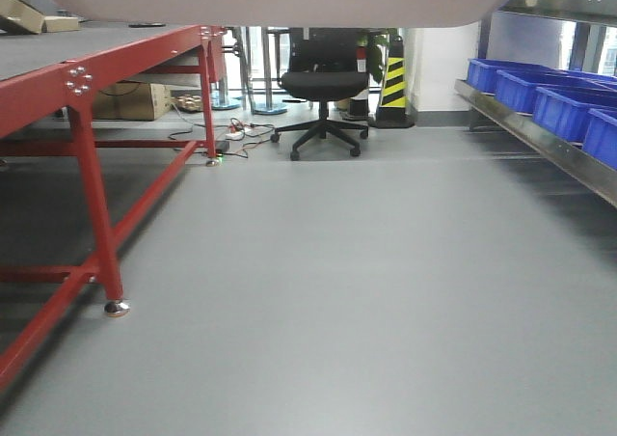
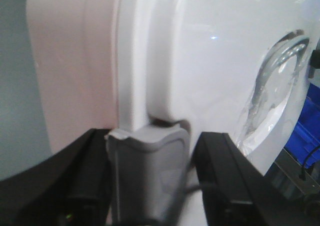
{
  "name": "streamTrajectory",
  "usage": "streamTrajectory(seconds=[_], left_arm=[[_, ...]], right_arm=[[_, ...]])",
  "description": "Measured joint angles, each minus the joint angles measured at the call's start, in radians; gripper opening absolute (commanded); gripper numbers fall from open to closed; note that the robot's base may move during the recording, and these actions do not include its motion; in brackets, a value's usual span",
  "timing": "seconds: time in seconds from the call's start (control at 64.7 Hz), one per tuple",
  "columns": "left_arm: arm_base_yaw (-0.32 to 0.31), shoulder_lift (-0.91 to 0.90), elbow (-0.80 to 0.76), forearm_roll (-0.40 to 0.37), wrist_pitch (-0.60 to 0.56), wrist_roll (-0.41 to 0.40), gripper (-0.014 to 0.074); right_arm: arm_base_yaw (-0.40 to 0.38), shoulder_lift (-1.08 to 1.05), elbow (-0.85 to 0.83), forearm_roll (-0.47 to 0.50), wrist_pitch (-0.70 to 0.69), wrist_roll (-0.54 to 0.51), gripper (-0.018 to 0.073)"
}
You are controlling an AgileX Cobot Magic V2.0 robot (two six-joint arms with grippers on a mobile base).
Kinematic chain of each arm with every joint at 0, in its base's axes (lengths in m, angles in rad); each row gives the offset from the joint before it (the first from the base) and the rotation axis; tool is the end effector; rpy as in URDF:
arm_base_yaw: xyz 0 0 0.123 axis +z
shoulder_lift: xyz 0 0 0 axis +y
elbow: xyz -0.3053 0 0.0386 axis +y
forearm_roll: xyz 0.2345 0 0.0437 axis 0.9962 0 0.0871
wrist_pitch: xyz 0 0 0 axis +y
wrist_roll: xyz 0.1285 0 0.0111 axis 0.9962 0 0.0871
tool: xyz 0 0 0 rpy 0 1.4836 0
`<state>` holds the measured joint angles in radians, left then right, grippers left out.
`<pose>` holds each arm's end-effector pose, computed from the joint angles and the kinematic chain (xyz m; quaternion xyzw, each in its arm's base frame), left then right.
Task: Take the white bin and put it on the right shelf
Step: 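Carry the raised bin across the floor toward the metal shelves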
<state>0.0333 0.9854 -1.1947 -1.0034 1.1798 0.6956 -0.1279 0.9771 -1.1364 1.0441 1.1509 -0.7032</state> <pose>0.1527 -0.0956 0.4433 0.2469 0.7880 -0.3435 0.4473 0.1629 0.0818 0.4334 -0.1910 0.7977 0.3401 0.4599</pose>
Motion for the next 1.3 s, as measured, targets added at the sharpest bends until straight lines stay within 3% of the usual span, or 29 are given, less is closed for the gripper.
streamTrajectory(seconds=[1.299], left_arm=[[0.000, -0.002, 0.000, 0.000, 0.000, 0.000, 0.0187]], right_arm=[[0.000, 0.000, 0.000, 0.000, 0.002, 0.000, 0.0351]])
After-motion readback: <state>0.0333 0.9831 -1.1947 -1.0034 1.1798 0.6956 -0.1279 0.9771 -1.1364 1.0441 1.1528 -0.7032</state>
